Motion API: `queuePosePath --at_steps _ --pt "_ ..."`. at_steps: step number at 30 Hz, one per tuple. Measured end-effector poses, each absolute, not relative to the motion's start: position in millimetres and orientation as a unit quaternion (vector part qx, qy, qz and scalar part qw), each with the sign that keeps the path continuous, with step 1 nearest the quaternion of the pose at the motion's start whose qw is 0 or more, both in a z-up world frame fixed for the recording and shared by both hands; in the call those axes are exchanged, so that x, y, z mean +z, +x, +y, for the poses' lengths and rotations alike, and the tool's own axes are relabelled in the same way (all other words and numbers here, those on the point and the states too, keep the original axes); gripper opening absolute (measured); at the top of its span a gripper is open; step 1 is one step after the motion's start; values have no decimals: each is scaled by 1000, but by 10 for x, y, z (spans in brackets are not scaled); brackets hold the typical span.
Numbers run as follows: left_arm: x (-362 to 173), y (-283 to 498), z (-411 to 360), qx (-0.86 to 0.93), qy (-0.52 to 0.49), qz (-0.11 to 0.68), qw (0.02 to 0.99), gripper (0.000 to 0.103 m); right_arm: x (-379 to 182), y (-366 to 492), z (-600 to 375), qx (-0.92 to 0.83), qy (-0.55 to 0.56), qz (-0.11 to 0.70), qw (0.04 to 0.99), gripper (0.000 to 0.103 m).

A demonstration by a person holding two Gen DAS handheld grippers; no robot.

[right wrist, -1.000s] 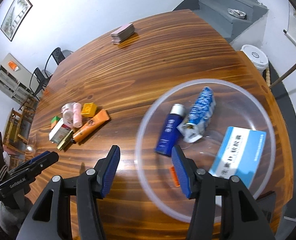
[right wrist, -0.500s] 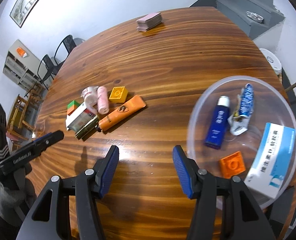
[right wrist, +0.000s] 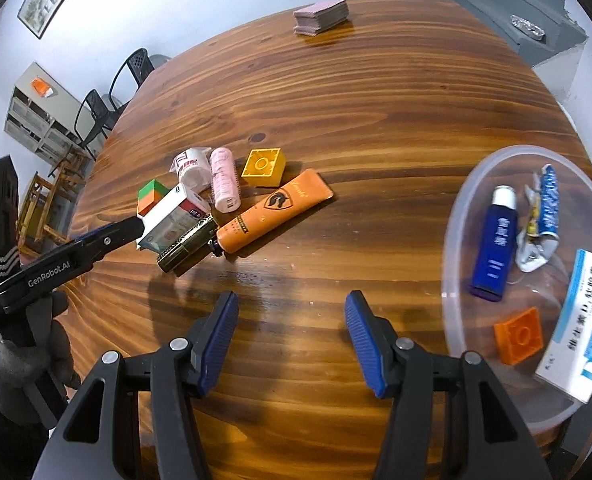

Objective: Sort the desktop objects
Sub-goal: 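Move both tools back toward the remaining items on the table, then grasp the white medicine box with the left tool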

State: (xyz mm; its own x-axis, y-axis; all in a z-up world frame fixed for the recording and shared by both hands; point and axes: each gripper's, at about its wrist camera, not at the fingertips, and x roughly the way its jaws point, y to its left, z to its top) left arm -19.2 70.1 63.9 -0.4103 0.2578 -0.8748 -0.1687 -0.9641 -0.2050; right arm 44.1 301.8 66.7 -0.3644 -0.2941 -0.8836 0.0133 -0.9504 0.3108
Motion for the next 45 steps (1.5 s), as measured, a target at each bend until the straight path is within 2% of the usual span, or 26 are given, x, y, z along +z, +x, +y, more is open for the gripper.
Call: queuePosePath --at_steps 8,18,23,27,29,45 --pt "502 -360 841 829 -535 -5 162 69 527 322 2924 -806 572 -129 87 60" --pt "326 -503 886 813 -556 -20 172 69 414 193 2914 -795 587 -130 83 60" --pt "261 -511 855 808 -563 -30 171 58 365 91 2865 -787 594 -138 92 60" --pt "246 -479 747 808 -564 -57 162 43 316 9 2843 -779 601 -151 96 60" --pt "247 -461 714 808 -564 -64 159 39 300 -21 2835 -776 603 -155 96 60" --pt "157 -451 642 801 -578 -76 139 37 215 -403 2580 -781 603 -143 72 60"
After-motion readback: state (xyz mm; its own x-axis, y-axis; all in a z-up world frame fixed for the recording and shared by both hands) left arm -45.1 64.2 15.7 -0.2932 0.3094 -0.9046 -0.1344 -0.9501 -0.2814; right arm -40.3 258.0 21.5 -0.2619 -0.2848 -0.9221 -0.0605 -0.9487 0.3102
